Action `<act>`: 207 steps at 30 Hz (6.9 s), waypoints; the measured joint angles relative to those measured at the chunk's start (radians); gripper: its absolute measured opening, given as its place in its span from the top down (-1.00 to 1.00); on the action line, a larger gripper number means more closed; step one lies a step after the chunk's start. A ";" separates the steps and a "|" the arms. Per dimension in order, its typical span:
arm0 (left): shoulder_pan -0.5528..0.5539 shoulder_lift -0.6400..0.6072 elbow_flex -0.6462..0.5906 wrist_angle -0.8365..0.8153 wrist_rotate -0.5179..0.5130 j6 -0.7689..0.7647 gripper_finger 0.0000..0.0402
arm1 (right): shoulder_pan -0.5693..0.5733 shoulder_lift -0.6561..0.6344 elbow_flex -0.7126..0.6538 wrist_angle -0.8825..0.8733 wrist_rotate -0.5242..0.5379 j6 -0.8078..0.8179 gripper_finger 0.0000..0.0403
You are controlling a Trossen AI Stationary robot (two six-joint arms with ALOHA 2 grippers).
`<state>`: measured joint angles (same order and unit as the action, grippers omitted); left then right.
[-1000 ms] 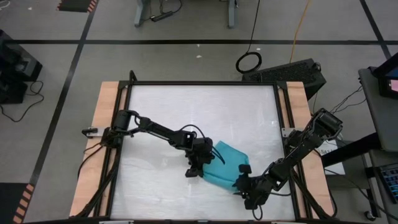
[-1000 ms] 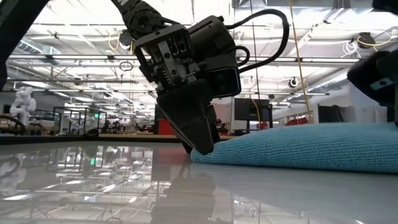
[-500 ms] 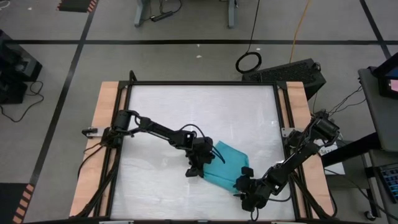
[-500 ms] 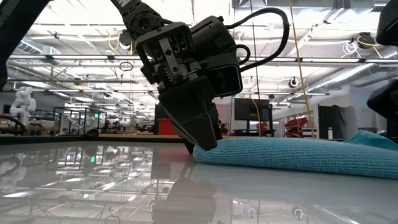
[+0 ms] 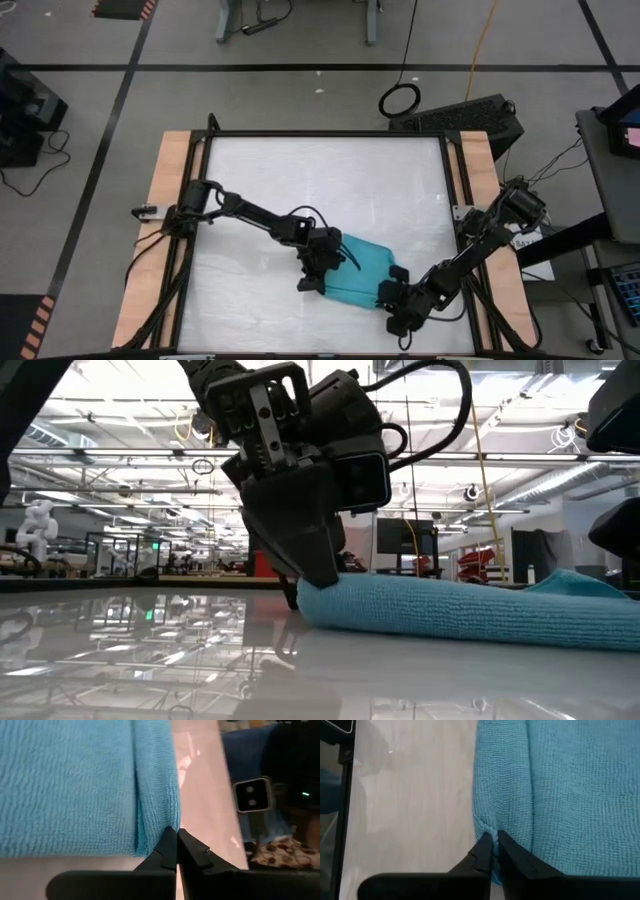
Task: Roll towel
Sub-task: Roll the blue microfiber towel
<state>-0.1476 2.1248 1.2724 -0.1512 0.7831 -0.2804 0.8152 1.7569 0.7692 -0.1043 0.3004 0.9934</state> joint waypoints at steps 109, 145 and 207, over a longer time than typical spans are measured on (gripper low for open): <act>0.471 -0.167 -0.008 -0.480 -0.527 0.424 0.40 | -0.789 -0.140 -0.008 -0.094 -0.376 -1.049 0.99; 0.102 -0.374 -0.228 -0.257 -0.742 0.634 -0.19 | -0.860 -0.143 -0.006 -0.085 -0.490 -1.034 0.99; 0.260 -0.297 -0.331 0.012 -0.020 0.127 0.96 | -0.548 -0.175 -0.073 0.075 -0.072 -1.225 0.45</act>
<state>0.1120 1.8275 0.9413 -0.1388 0.7629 -0.1529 0.2676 1.5822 0.6960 -0.0295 0.2281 -0.2317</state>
